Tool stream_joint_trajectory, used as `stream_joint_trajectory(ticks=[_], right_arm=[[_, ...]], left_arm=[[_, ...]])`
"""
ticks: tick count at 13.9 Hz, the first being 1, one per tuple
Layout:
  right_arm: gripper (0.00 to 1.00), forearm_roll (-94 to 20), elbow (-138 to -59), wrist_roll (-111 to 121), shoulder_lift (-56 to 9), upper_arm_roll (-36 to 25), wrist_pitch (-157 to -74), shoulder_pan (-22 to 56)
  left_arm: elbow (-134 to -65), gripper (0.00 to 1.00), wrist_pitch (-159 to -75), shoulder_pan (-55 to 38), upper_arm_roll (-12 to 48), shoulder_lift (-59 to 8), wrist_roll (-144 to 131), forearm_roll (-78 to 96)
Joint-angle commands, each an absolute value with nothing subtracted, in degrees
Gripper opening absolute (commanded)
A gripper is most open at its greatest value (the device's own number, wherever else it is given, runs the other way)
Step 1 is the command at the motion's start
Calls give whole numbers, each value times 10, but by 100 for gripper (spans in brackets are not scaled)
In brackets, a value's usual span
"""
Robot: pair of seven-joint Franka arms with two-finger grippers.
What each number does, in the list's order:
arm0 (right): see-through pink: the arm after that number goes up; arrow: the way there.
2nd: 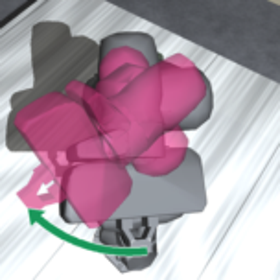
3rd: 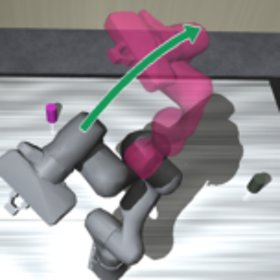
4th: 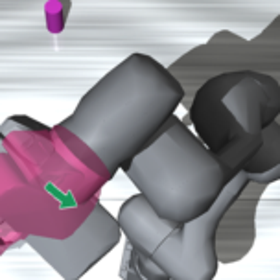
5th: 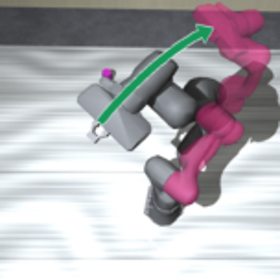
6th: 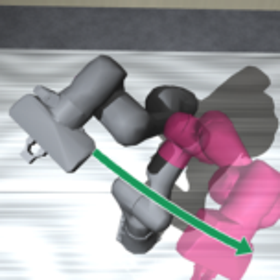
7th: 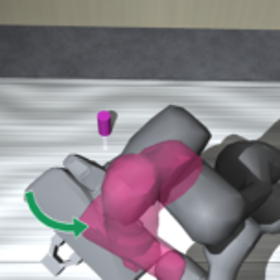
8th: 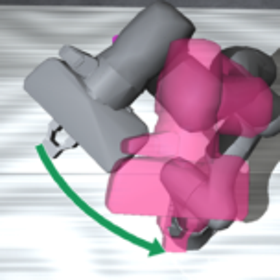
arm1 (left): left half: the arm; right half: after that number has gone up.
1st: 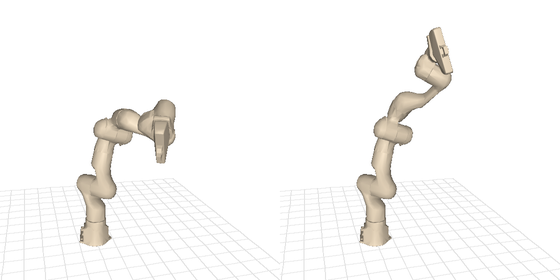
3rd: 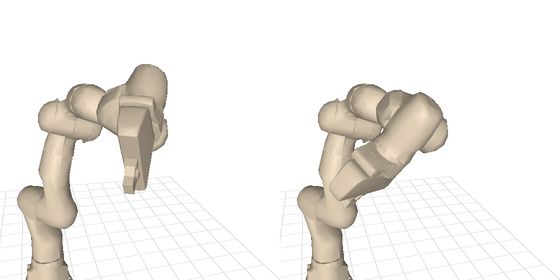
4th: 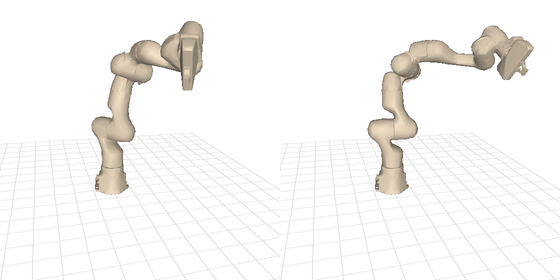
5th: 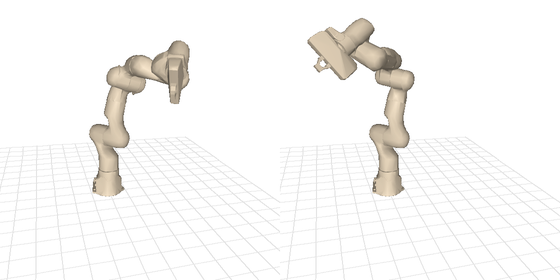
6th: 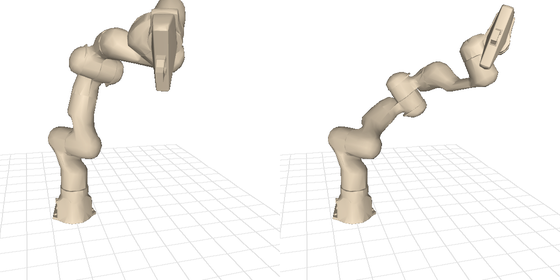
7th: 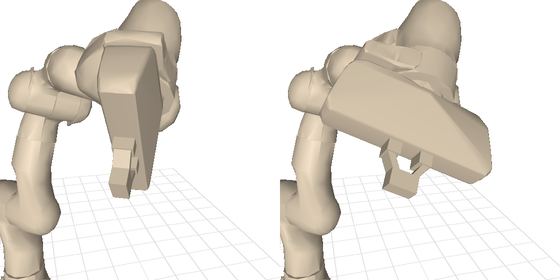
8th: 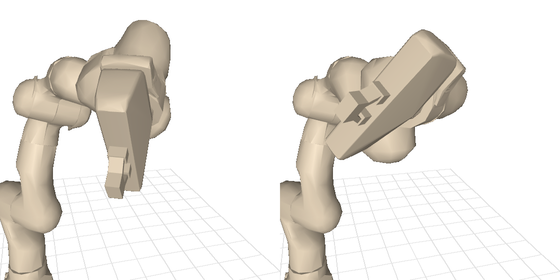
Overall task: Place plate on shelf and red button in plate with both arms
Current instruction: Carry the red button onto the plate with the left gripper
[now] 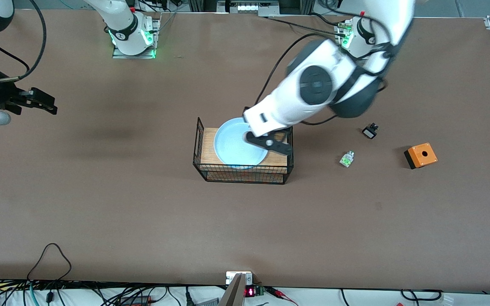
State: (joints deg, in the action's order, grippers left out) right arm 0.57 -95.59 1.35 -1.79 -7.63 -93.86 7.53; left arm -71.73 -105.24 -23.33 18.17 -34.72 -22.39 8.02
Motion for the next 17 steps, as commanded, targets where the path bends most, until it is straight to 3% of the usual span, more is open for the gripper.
stream_joint_trajectory(ticks=[1, 4, 5, 6, 8, 10, 13, 17], right_arm=[[100, 4, -955, 22, -17, -77, -939, 77], [100, 4, -953, 23, -12, -72, -937, 78], [100, 4, -953, 21, -13, -67, -938, 78], [100, 4, -953, 21, -14, -67, -938, 77], [100, 4, -953, 20, -15, -67, -938, 76], [100, 4, -951, 20, -14, -67, -938, 76], [100, 4, -951, 20, -13, -68, -937, 76], [100, 4, -950, 20, -13, -68, -937, 76]], left_arm=[[-691, 10, -1084, -254, 176, -395, -243, 52], [-693, 11, -1099, -263, 176, -415, -247, 43], [-697, 15, -1099, -265, 176, -415, -247, 40], [-699, 25, -1098, -263, 176, -414, -247, 33], [-699, 100, -1097, -258, 176, -410, -247, 28], [-699, 100, -1080, -254, 175, -391, -250, 28], [-694, 100, -986, -227, 161, -335, -277, 29], [-691, 100, -858, -124, 163, -259, -268, 26]])
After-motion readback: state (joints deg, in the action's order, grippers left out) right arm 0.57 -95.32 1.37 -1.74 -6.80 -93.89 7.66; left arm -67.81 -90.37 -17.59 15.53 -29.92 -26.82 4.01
